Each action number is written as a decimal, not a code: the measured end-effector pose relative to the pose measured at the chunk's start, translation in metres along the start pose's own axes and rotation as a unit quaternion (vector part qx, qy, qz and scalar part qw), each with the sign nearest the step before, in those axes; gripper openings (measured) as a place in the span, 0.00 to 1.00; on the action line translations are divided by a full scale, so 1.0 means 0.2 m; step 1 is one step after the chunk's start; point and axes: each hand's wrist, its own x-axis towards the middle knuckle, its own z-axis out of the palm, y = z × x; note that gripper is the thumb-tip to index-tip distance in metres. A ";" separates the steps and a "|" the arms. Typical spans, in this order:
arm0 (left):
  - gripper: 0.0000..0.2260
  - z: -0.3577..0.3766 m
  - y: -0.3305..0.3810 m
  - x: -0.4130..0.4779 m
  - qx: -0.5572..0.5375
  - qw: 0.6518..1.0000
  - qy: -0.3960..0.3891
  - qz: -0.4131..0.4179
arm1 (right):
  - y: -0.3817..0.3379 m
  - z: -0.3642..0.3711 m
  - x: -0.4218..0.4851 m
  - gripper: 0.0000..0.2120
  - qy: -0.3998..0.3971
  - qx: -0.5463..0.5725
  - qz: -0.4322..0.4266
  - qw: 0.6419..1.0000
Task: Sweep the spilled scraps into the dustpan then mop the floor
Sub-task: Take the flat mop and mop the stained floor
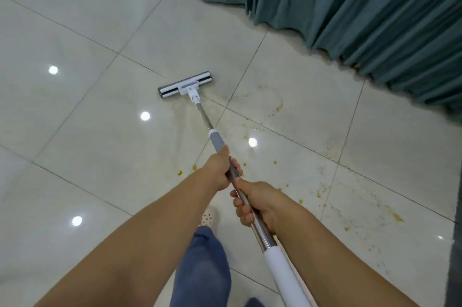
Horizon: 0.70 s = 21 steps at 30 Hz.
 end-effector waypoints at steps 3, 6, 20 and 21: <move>0.14 -0.02 0.36 0.16 0.014 1.000 0.008 0.003 | -0.31 0.18 0.14 0.16 -0.008 0.019 0.002 1.000; 0.15 -0.05 0.67 0.27 0.039 0.999 0.014 0.017 | -0.56 0.34 0.26 0.15 -0.017 0.032 -0.005 0.999; 0.15 0.09 0.60 0.27 0.074 0.997 -0.003 0.006 | -0.54 0.17 0.19 0.16 -0.022 0.108 0.009 0.994; 0.15 0.11 0.54 0.25 0.082 0.997 -0.004 0.002 | -0.50 0.14 0.16 0.16 -0.020 0.112 0.010 0.993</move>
